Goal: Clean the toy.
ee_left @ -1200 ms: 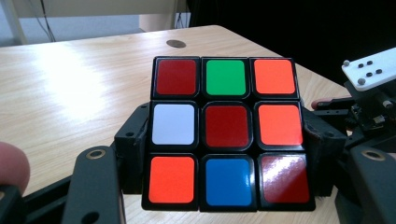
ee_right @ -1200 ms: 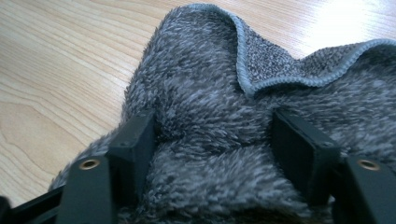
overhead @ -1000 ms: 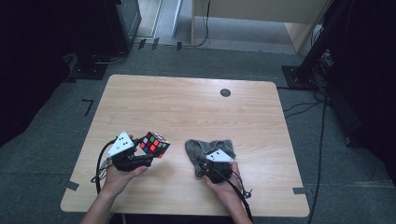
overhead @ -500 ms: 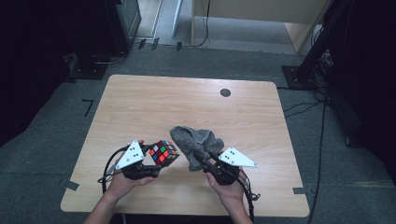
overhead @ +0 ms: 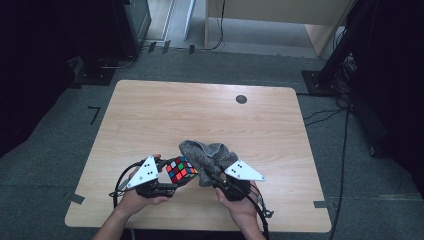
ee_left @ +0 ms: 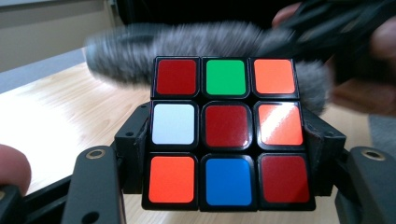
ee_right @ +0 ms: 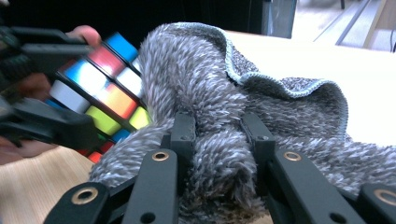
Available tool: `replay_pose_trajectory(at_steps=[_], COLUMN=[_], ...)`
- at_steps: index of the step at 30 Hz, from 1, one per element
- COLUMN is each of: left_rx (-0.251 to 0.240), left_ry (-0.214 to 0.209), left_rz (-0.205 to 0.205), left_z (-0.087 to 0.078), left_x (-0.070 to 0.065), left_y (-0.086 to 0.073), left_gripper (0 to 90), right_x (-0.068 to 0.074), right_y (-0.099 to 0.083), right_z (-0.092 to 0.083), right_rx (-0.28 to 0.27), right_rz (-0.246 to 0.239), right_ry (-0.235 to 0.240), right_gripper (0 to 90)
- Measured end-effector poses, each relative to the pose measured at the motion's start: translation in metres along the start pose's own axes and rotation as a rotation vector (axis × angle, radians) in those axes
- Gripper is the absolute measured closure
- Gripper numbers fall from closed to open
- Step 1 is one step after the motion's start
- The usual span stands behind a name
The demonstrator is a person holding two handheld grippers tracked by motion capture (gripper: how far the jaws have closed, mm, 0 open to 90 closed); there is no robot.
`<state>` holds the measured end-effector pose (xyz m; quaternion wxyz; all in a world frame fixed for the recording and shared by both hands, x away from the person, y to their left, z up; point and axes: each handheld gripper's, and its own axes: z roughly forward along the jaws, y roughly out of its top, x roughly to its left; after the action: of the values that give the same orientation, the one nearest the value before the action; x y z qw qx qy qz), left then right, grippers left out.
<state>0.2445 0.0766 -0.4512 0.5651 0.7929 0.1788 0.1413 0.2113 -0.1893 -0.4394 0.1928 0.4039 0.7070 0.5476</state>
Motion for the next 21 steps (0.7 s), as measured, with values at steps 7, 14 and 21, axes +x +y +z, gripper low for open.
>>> replay_pose_trajectory(at_steps=[7,14,21], left_rx=[-0.006,0.002,-0.001], left_ry=[-0.007,0.009,0.001], left_rz=[0.008,-0.010,0.006], left_z=[0.001,0.003,0.003], left_x=[-0.004,0.000,-0.003], left_y=[0.002,-0.002,0.001], left_gripper=[34.3,34.3,34.3], right_x=[0.011,0.001,0.012], right_y=[0.001,-0.001,-0.001], right_z=[0.000,-0.001,0.001], right_rx=[-0.029,0.008,-0.005], right_rz=[-0.051,-0.005,-0.076], right_ry=[0.035,-0.005,0.010], right_gripper=[71.3,71.2,71.0])
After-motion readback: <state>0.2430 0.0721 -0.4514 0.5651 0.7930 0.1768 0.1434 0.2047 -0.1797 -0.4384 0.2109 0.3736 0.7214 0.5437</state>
